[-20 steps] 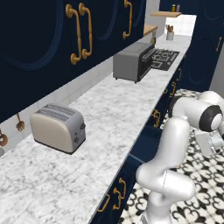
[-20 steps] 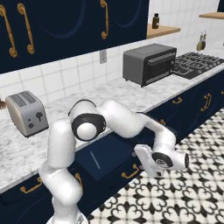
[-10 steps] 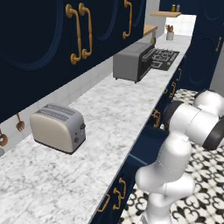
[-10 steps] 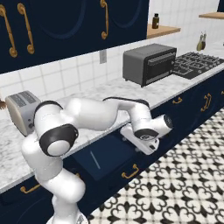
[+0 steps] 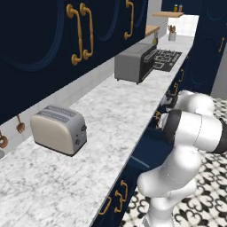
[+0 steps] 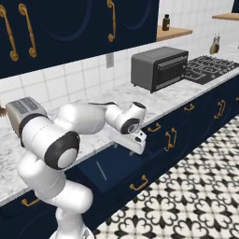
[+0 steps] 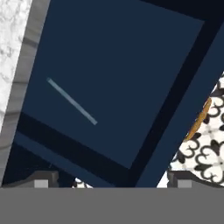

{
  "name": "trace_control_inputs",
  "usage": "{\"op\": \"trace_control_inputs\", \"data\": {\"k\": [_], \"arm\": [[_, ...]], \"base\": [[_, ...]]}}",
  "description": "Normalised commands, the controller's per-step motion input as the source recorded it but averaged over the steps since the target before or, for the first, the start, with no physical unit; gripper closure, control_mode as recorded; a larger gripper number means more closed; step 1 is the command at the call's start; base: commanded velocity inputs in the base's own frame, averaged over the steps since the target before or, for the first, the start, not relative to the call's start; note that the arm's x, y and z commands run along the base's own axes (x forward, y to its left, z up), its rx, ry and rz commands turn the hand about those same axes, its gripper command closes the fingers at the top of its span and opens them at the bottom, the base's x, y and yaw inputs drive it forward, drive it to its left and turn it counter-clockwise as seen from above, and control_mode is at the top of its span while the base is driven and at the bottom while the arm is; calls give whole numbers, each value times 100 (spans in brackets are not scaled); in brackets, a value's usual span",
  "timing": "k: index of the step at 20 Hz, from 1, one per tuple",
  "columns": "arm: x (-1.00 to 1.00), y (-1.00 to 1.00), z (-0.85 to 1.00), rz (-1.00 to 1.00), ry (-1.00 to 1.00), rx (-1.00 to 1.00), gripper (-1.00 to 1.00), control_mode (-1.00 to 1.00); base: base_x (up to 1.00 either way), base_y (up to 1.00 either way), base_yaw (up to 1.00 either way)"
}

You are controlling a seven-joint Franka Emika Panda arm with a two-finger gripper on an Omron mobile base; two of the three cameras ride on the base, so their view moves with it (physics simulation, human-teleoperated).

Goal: Take a straw from the drawer in front and place it inside the glass cup on the dining counter.

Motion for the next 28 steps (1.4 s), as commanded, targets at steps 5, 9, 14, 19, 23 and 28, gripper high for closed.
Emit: {"op": "trace_control_inputs", "data": {"k": [5,9,14,19,23,28], "arm": [[37,13,-32,8,34,-16,-100,-100],[8,-1,-44,13,13,-1,-100,-100],[0,-1,-41,6,3,1,-100,-100],[0,0,-38,0,0,1,-100,-100],[0,0,-44,3,0,2,-100,-100],[-15,-7,-34,1,-1,2,-100,-100]], "base": [[0,0,0],[0,0,0],[0,0,0],[0,0,0],[0,0,0],[0,0,0]]}}
